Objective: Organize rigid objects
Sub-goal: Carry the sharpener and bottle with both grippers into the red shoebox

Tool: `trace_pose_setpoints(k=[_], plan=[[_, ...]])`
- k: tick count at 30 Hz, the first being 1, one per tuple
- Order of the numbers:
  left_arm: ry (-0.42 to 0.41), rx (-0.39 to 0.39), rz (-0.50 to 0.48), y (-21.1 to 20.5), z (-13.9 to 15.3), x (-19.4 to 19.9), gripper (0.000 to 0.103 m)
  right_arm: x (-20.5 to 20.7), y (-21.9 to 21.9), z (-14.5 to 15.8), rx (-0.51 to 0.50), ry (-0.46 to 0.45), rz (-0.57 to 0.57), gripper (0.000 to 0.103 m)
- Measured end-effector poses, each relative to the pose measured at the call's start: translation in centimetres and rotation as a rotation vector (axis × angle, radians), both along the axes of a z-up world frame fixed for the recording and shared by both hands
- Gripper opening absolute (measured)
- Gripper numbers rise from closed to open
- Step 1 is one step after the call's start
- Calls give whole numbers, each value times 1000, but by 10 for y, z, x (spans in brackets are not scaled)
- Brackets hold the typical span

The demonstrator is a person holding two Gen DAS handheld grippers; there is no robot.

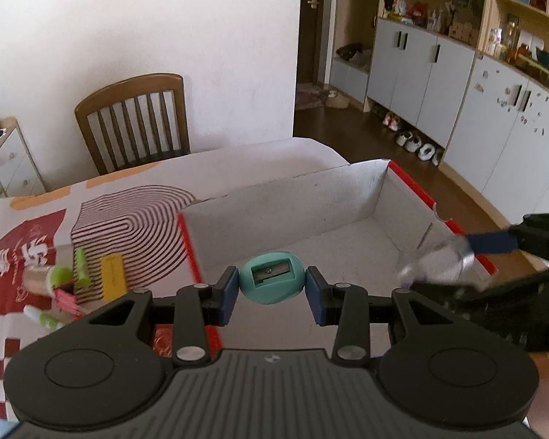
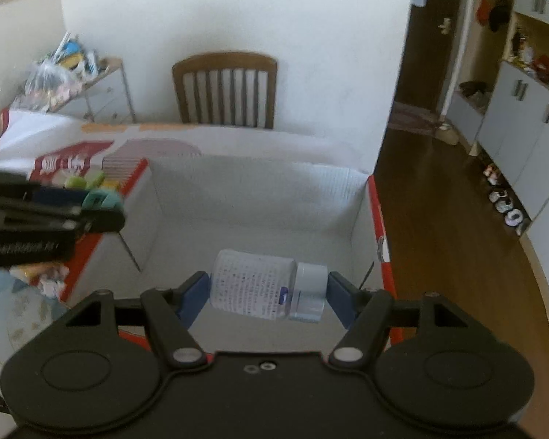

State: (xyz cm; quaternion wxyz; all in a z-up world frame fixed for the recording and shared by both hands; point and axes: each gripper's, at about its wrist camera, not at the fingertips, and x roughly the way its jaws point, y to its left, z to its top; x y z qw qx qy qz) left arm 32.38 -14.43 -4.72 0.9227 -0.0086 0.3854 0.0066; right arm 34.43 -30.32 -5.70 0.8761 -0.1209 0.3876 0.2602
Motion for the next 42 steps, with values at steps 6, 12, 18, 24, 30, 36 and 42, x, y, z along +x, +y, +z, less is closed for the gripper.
trace_pose_setpoints(k=[6, 12, 18, 24, 30, 36, 42], plan=[[72, 15, 2, -9, -22, 45, 39, 21, 8, -17, -36, 43, 52, 69], [148, 53, -5, -16, -45, 82, 39, 39, 15, -31, -79, 74, 103, 69], [225, 76, -15, -21, -68, 109, 39, 57, 21, -44, -113, 117, 119, 69], [322, 51, -12, -21, -89, 130, 39, 67, 25, -55, -148, 163, 136, 69], [404, 15, -11, -17, -103, 139, 39, 81, 31, -61, -155, 226, 125, 69], [458, -20, -3, -11, -113, 140, 39, 87, 30, -67, -166, 266, 110, 69], [458, -15, 2, -12, -113, 138, 39, 92, 31, -68, -189, 281, 92, 69]])
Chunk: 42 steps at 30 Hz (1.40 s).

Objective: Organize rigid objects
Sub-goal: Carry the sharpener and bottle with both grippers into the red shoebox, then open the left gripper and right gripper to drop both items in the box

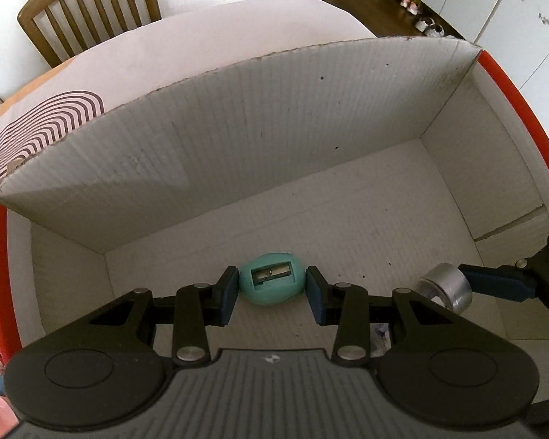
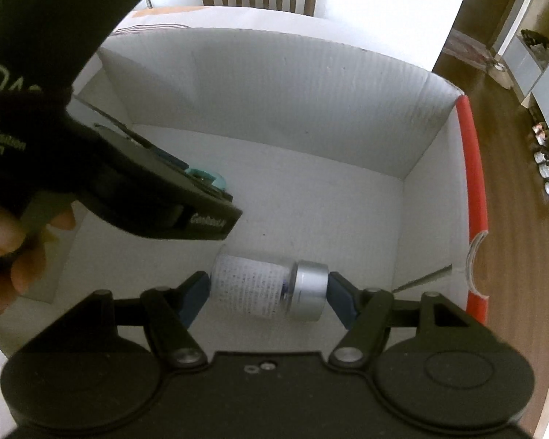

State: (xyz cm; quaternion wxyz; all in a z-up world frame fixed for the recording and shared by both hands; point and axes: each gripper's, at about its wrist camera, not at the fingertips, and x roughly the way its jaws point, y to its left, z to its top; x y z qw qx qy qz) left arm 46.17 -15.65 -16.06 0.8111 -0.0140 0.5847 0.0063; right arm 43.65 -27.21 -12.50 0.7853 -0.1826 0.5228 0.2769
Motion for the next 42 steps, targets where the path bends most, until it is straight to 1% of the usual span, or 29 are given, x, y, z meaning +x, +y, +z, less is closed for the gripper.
trace_pose_setpoints(k=[5, 7, 12, 16, 18, 21, 30, 34, 38, 42], plan=[[13, -16, 24, -2, 3, 1, 40, 0, 0, 0, 2, 4, -13, 71], [8, -18, 34, -3, 4, 4, 40, 0, -2, 1, 8, -5, -17, 74], [-25, -25, 46, -1, 15, -6, 40, -8, -1, 7, 24, -18, -15, 75], [-56, -35, 58, -1, 27, -13, 40, -14, -6, 14, 57, -38, -23, 76], [-72, -26, 60, -3, 34, -18, 40, -17, -10, 17, 69, -50, -26, 76], [-103, -14, 67, -5, 45, -26, 40, -20, -16, 22, 88, -63, -34, 77], [-217, -19, 78, -9, 81, -61, 40, -32, -31, 40, 145, -102, -51, 78], [-283, -1, 90, -2, 94, -80, 40, -43, -31, 48, 162, -132, -38, 81], [-342, -13, 108, 6, 108, -99, 40, -55, -34, 57, 181, -184, -20, 81], [-401, -9, 107, 16, 118, -122, 40, -67, -34, 67, 218, -199, -18, 83]])
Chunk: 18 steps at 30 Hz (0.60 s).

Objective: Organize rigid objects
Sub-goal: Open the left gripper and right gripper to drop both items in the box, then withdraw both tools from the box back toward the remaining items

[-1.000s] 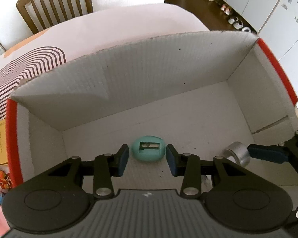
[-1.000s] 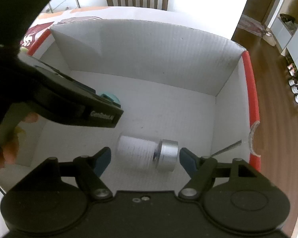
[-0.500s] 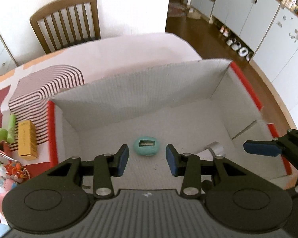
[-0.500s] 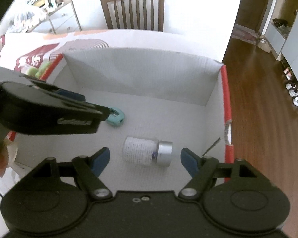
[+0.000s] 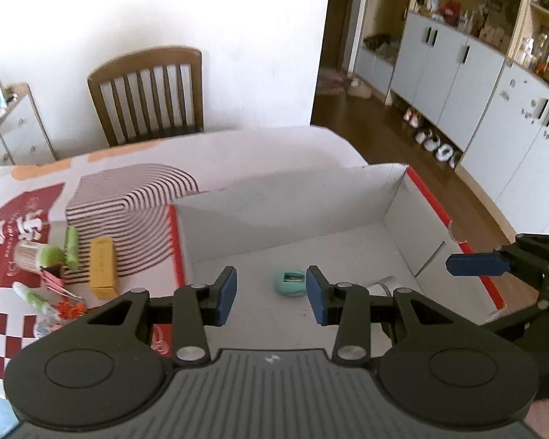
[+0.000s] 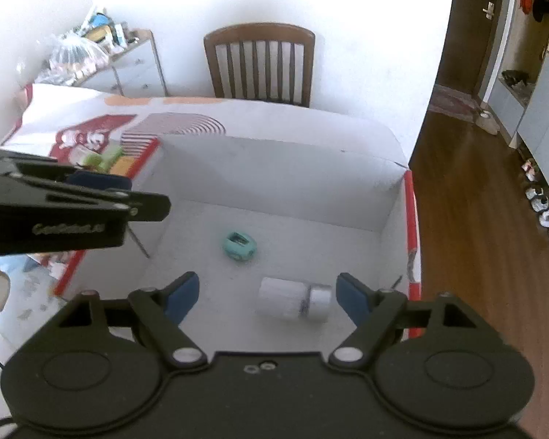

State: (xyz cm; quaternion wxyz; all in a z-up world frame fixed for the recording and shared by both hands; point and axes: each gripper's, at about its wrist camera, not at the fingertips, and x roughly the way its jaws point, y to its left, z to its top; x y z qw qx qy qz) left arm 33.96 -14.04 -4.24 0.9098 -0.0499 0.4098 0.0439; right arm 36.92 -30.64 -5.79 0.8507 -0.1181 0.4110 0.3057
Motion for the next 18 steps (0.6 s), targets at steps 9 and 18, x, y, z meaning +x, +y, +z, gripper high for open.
trace_pose_setpoints(k=[9, 18], plan=[[-118, 24, -9, 23, 17, -54, 56, -31, 14, 18, 52, -44, -30, 86], [-194, 27, -30, 56, 26, -107, 64, -74, 38, 31, 116, -105, -37, 96]])
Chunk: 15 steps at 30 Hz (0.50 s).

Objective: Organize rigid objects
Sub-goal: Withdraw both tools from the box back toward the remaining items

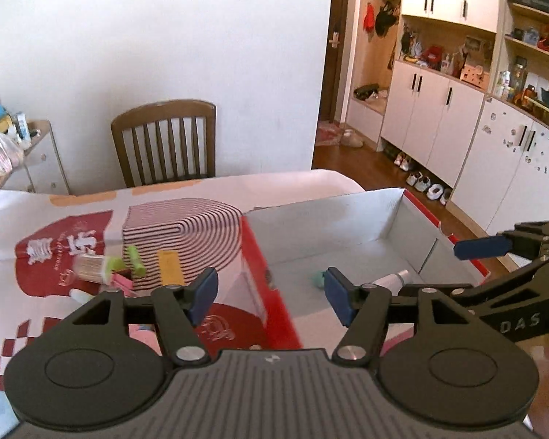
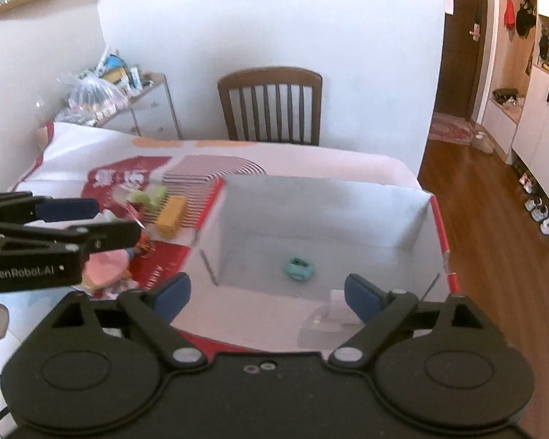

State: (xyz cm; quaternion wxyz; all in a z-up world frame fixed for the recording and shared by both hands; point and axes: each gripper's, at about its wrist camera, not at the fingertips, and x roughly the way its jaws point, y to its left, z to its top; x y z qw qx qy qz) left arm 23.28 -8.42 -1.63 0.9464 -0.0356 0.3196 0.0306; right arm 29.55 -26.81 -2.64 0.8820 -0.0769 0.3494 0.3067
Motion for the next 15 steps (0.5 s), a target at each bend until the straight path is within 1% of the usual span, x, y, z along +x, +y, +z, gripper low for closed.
trace_pose_setpoints(k=[3, 5, 9, 13, 15], plan=[[-22, 5, -3, 15, 2, -20, 66, -15, 8, 3, 25, -24, 7, 99], [-32, 3, -2, 26, 1, -31, 70, -25, 16, 4, 40, -39, 10, 99], [-40, 2, 1, 49, -1, -50, 70, -43, 28, 5, 79, -45, 15, 103], [-48, 8, 10, 69, -5, -66, 71, -59, 43, 4, 98, -53, 21, 103], [-55, 7, 12, 78, -6, -72, 77, -66, 50, 3, 104, -51, 25, 103]])
